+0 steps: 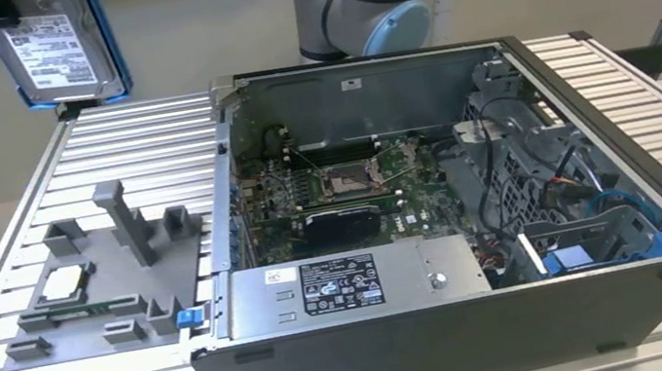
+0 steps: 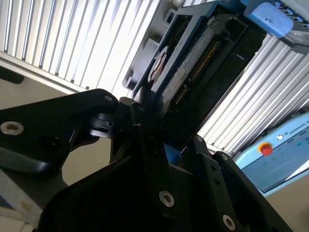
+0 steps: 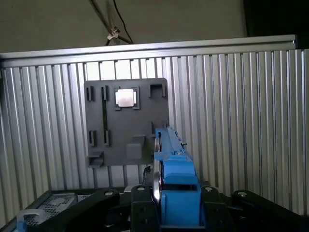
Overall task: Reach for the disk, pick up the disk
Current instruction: 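Pick up the disk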
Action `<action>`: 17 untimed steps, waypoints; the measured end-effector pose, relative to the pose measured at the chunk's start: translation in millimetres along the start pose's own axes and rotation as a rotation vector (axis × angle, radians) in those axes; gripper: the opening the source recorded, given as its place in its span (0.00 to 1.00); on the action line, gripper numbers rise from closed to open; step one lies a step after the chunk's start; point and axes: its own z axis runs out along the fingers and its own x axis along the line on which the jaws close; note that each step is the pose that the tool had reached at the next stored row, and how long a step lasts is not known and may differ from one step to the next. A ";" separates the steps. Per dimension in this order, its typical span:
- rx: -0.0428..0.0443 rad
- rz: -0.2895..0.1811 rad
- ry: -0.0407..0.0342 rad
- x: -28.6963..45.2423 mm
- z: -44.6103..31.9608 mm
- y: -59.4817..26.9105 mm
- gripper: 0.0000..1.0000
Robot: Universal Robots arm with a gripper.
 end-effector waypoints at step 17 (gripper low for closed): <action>-0.0004 0.000 0.0001 -6.0 -0.3 -69.9 0.00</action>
